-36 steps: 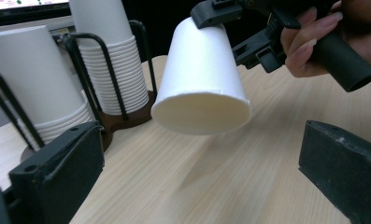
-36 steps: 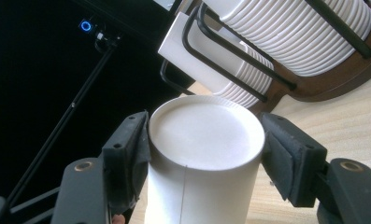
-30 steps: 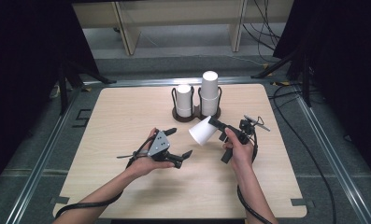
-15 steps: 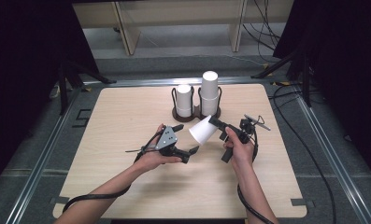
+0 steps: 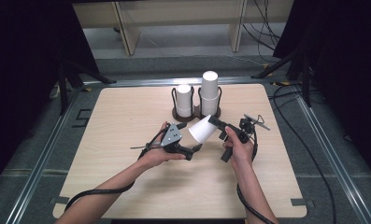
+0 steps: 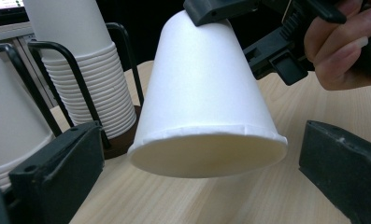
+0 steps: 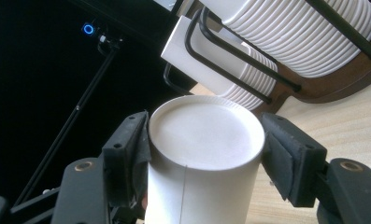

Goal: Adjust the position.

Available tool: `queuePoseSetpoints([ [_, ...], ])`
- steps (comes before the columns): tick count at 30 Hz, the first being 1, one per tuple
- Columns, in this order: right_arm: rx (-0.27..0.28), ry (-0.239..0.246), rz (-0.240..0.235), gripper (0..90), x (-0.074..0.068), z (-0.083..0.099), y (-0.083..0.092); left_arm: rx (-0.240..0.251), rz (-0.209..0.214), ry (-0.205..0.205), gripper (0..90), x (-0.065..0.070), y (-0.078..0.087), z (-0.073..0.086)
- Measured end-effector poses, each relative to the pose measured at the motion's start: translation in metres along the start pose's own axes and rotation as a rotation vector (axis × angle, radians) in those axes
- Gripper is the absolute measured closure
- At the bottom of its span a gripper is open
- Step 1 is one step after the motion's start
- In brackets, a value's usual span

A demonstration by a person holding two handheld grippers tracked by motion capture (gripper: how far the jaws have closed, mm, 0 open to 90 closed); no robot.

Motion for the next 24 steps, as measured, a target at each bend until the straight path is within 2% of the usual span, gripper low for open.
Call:
queuePoseSetpoints([
  [1, -0.002, -0.015, -0.009, 36.3, -0.001, 0.000, 0.000, -0.004, 0.002, -0.007, 0.0, 0.000, -0.001, 0.001],
  [4, -0.007, -0.020, -0.013, 36.3, -0.001, 0.000, 0.000, 0.000, 0.004, -0.004, 0.0, 0.001, -0.003, 0.001],
  [5, -0.002, -0.005, -0.005, 36.3, 0.000, 0.000, 0.000, 0.004, 0.006, -0.002, 0.0, 0.001, -0.004, 0.000],
  [8, 0.000, -0.015, -0.010, 36.3, 0.000, 0.001, -0.001, 0.019, 0.008, -0.002, 0.0, 0.002, -0.007, -0.001],
  [9, -0.002, 0.003, 0.000, 36.3, 0.002, 0.001, -0.001, 0.018, 0.017, -0.001, 0.0, 0.002, -0.008, -0.001],
  [14, -0.002, 0.000, -0.006, 36.3, 0.002, 0.001, -0.001, 0.021, 0.013, 0.004, 0.0, 0.002, -0.011, -0.002],
  [16, 0.000, -0.004, -0.007, 36.3, 0.001, 0.001, -0.001, 0.021, 0.018, 0.005, 0.0, 0.001, -0.012, -0.003],
  [17, -0.003, -0.024, -0.016, 36.3, -0.001, 0.001, -0.001, 0.017, 0.017, 0.002, 0.0, 0.001, -0.014, -0.002],
  [19, -0.004, -0.007, -0.007, 36.4, 0.000, 0.001, -0.001, 0.017, 0.019, 0.002, 0.0, 0.001, -0.015, -0.002],
  [24, -0.002, -0.006, -0.009, 36.4, 0.001, 0.001, -0.001, 0.021, 0.024, 0.004, 0.2, 0.000, -0.016, -0.002],
])
Point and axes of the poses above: each handheld gripper's, and its own axes: y roughly backward along the jaws, z roughly out of its underside, x roughly to its right, the point moved 5 cm from there along -y, roughly forward along the jaws, and after that the axes turned 11 degrees about -x, right-handed, at the moved point
